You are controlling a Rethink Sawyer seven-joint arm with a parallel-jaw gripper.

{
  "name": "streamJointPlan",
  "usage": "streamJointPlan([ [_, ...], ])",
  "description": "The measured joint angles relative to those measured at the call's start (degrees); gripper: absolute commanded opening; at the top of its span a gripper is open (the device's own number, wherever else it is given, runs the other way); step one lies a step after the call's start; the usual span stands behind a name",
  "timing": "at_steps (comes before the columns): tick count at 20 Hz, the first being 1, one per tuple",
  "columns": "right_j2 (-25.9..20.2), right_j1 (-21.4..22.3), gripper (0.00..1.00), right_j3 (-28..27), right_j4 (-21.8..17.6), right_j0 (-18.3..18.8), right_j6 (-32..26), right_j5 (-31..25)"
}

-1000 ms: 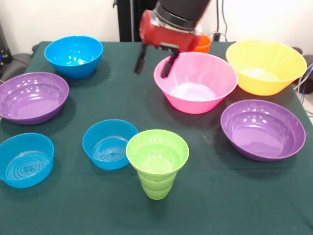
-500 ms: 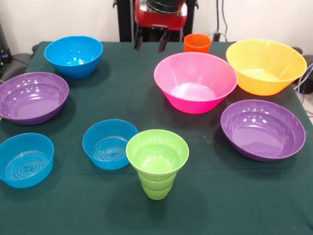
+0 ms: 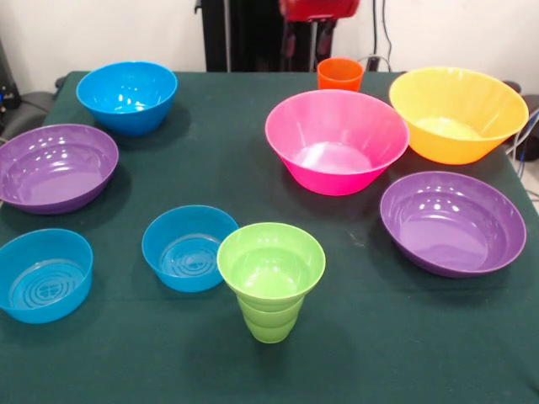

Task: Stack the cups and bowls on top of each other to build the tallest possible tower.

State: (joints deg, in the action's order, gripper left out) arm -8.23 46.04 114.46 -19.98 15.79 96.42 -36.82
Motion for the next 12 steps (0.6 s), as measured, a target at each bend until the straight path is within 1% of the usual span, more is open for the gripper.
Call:
streamJointPlan([
  [4,-1.9,0.8,1.0,4.0,0.4,0.0,0.0,3.2],
  [5,-2.6,0.8,1.0,5.7,0.4,0.0,0.0,5.4],
  [8,-3.0,0.4,1.0,7.3,0.4,0.0,0.0,8.3],
  [10,-3.1,0.0,1.0,8.6,0.3,0.0,0.0,11.4],
  [12,-2.9,-0.7,1.0,9.5,-0.9,0.0,0.0,15.3],
])
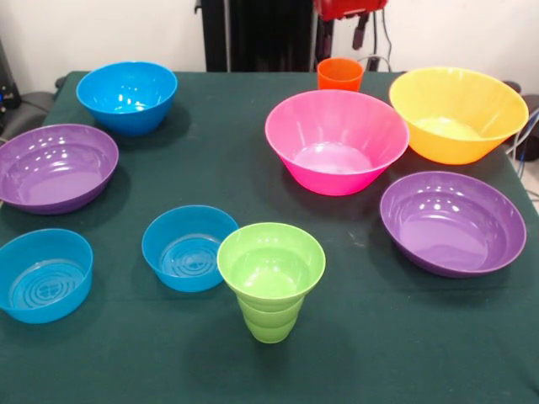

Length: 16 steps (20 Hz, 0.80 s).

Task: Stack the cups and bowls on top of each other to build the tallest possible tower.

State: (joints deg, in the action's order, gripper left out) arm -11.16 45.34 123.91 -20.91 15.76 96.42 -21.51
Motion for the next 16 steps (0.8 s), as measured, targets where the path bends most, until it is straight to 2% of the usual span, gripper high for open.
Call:
streamJointPlan([
  [8,3.0,-4.5,1.0,0.1,-5.8,-0.6,0.0,9.0],
  [16,7.0,-8.7,1.0,0.1,-9.9,-0.7,0.0,13.2],
])
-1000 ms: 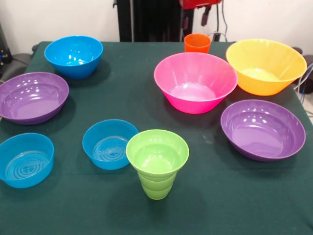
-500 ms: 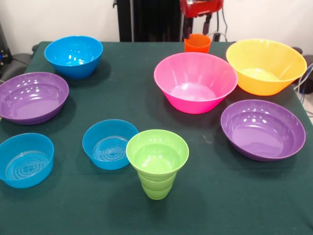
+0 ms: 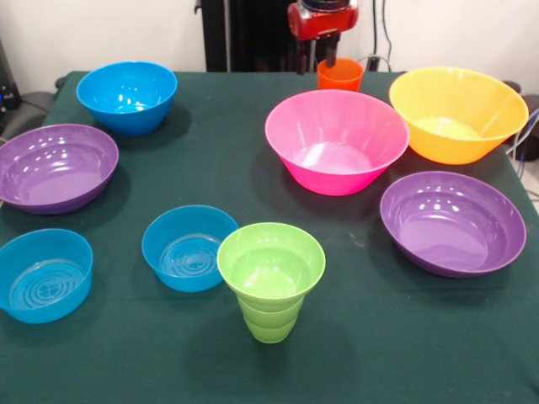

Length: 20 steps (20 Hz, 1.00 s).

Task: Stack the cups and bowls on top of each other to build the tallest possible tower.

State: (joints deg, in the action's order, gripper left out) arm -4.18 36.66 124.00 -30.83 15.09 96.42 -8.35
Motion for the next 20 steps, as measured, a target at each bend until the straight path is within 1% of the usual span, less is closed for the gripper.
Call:
streamJointPlan([
  [9,3.2,-3.6,1.0,0.0,-0.6,-0.9,0.0,2.6],
  [10,4.2,-4.8,1.0,0.0,-0.6,-1.6,0.0,3.8],
  [16,6.5,-8.7,1.0,0.0,-0.6,-4.2,0.0,8.5],
  [17,7.1,-9.9,1.0,-0.1,-0.6,-4.9,0.0,9.9],
  [20,7.4,-11.1,1.0,-0.1,-0.6,-5.5,0.0,11.5],
])
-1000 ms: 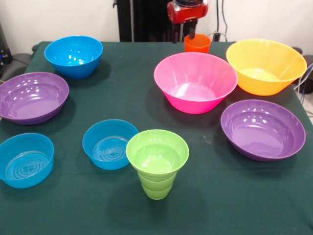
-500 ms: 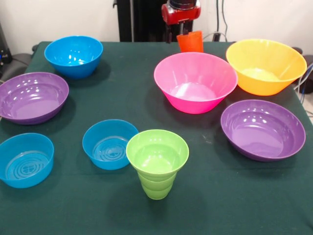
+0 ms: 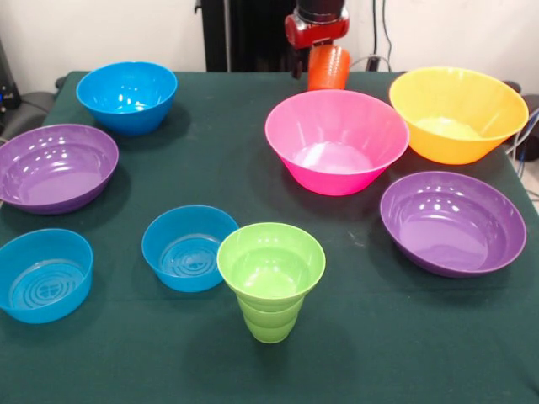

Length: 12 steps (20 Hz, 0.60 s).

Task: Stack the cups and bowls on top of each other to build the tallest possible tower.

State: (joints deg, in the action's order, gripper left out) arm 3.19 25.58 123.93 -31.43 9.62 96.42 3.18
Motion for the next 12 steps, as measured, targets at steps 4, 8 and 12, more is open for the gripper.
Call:
streamJointPlan([
  [4,-0.1,-0.5,1.0,0.0,0.0,0.0,0.0,0.5],
  [8,-1.6,0.2,1.0,0.1,0.9,0.8,0.0,0.5],
  [12,-4.0,1.9,1.0,0.2,2.5,1.8,0.1,0.5],
])
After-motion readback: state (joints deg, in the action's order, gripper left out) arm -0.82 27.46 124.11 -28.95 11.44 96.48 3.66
